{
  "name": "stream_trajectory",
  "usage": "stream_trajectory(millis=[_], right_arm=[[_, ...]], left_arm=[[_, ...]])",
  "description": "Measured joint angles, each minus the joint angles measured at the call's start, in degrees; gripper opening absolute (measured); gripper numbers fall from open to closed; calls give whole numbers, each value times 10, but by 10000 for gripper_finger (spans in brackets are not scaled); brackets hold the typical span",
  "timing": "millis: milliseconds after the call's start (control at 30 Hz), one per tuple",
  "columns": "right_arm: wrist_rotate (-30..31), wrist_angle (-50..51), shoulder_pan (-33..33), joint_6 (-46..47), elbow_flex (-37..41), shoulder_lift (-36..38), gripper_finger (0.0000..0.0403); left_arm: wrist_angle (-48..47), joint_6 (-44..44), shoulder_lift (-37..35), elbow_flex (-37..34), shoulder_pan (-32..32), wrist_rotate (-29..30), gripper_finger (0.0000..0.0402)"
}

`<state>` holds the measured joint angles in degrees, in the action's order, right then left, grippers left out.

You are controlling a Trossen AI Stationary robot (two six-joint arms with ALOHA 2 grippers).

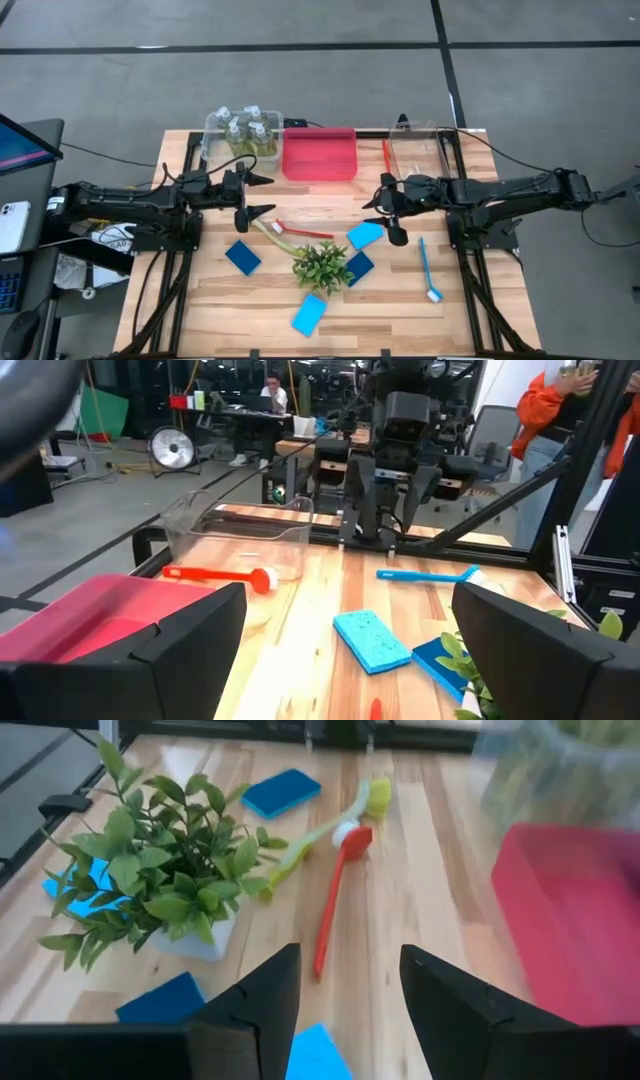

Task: Pick & Place Kitchen Sink Supplies
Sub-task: Put the blue dish brush into the red bin

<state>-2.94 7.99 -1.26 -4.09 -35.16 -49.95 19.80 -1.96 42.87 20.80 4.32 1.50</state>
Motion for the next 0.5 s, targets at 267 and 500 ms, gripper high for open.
stream_trajectory(millis=[267, 500], right_arm=[[6, 30, 0, 73, 0, -39, 166], [78, 78, 0, 89, 0, -99, 166]], left_arm=[[7, 2, 0, 0, 0, 0, 356], [9, 2, 0, 0, 0, 0, 356]])
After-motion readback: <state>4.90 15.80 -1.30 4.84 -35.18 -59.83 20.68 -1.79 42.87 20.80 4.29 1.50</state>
